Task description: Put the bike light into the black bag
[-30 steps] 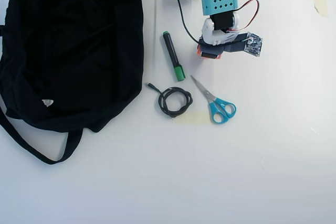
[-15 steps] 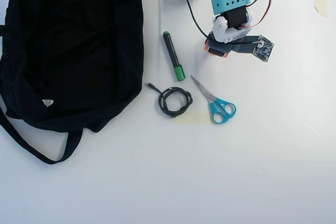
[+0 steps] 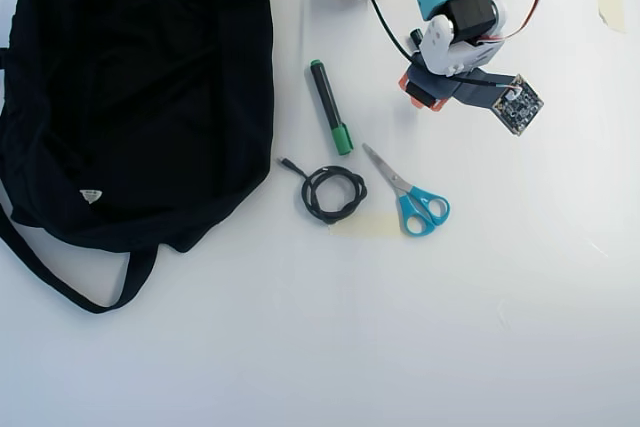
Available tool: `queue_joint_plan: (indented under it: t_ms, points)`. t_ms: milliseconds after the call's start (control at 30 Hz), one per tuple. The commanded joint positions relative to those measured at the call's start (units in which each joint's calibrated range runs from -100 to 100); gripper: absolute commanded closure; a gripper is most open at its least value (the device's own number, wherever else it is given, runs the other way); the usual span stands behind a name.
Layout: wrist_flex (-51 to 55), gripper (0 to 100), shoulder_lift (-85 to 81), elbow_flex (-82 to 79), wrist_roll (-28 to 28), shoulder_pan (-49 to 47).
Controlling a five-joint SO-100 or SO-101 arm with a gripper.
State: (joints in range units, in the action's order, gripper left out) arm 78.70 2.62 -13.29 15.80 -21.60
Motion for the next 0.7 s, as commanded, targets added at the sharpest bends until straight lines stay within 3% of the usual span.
queue_joint_plan:
  t_ms: [0,400,667]
  points:
    - [0.37,98,-3.45,4.66,-4.74,1.63]
    - [3.29,98,-14.23,6.46,-11.97,7.91]
    - [4.41,98,-18.22,6.82,-14.49,19.81]
